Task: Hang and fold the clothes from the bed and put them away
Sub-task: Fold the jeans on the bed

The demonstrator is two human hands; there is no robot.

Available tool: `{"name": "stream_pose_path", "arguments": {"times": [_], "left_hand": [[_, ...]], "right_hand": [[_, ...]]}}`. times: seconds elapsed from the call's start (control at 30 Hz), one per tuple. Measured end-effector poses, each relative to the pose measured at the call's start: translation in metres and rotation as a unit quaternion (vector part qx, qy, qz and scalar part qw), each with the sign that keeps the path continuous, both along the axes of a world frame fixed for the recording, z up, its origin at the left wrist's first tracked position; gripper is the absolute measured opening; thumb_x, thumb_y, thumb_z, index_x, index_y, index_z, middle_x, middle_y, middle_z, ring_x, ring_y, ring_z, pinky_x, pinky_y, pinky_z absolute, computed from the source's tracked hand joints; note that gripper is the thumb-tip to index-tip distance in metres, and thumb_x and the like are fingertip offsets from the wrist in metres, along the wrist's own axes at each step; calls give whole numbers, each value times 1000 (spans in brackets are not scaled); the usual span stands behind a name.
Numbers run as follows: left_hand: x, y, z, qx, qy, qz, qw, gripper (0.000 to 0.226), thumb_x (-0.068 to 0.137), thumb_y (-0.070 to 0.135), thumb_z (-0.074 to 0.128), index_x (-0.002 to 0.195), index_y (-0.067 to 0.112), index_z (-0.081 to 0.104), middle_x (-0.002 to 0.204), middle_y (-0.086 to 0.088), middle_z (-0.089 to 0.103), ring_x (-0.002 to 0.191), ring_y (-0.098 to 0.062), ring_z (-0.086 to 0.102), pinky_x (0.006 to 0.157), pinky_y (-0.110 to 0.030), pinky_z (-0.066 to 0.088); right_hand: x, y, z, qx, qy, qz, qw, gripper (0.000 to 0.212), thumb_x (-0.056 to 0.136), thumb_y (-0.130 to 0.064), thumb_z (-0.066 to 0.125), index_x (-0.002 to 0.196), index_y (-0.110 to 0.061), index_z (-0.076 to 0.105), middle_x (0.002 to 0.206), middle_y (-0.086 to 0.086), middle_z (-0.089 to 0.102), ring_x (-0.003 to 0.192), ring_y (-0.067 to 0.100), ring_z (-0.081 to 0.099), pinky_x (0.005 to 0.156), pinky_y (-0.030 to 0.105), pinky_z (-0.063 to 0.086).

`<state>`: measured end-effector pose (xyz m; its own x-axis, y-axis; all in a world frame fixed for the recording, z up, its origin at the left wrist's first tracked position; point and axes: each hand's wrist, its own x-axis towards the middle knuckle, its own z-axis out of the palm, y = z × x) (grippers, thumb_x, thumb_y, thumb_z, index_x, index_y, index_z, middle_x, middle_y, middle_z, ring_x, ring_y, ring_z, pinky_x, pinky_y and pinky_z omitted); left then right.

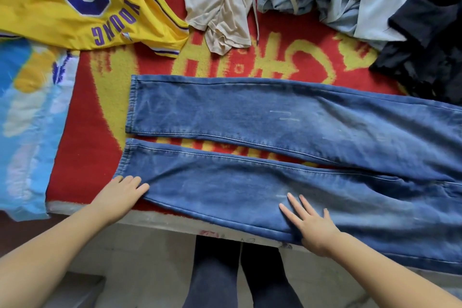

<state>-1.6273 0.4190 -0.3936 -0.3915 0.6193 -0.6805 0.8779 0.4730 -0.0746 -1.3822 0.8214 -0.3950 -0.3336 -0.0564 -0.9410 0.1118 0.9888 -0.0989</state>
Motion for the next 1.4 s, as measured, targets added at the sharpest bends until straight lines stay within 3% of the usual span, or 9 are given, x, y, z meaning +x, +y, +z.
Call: {"name": "stream_pose_path", "arguments": {"times": [0.1,0.23,0.37,0.47,0.57,0.67,0.97,1.27,1.4], "left_hand": [[-26,12,-3,-62,-81,63,993,36,84,22,50,120,23,47,113,0,54,108,-22,54,83,-35,42],[-97,78,1,155,-26,121,980,39,80,11,57,119,11,54,105,-10,56,101,-32,56,73,-43,50],[-169,156,-6,178,47,147,972,64,85,6,55,146,5,33,141,-18,39,127,-37,39,100,-48,38],[-198,192,-21,62,49,136,988,71,89,10,52,151,14,19,152,-15,24,140,-29,23,116,-47,15],[-204,203,-26,39,70,136,988,44,87,8,53,129,14,43,132,-15,47,124,-32,43,105,-46,29],[-196,190,-17,116,89,128,981,22,86,4,53,106,11,50,113,-14,57,105,-35,54,74,-38,33],[-72,106,60,299,103,52,947,32,52,-15,76,73,0,57,66,-19,53,58,-36,57,47,-42,45],[59,40,47,205,101,146,963,44,38,-20,75,67,6,55,63,-11,50,55,-29,54,55,-36,42],[79,31,10,79,97,173,977,30,71,-6,63,95,12,58,93,-7,55,91,-27,57,86,-42,40]], "right_hand": [[-24,3,9,-21,-26,-23,999,71,92,-20,44,153,-30,9,161,1,-14,149,25,-2,111,54,25],[-115,39,22,28,183,-60,981,28,94,-22,41,116,-22,58,123,7,61,111,28,58,85,36,49],[-220,86,17,72,377,-138,913,51,88,-2,48,138,-8,46,140,16,44,127,34,42,97,43,39],[-277,107,4,144,320,-129,928,71,86,2,45,151,-13,21,156,13,22,145,28,16,114,49,18],[-291,114,-7,204,221,-120,946,54,88,-4,46,140,-11,35,138,17,42,133,33,37,111,52,22],[-273,116,2,207,240,-57,947,27,92,-13,46,118,-9,51,118,16,54,109,35,54,83,38,38],[-156,94,83,23,246,23,969,15,88,-17,52,103,-15,54,100,6,55,94,29,55,65,34,35],[-43,25,86,-69,230,62,969,17,95,-27,44,98,-18,59,98,3,54,91,26,56,72,36,42],[-13,6,54,-78,217,56,972,18,94,-25,45,100,-18,60,99,4,53,93,28,55,68,36,39]]}}
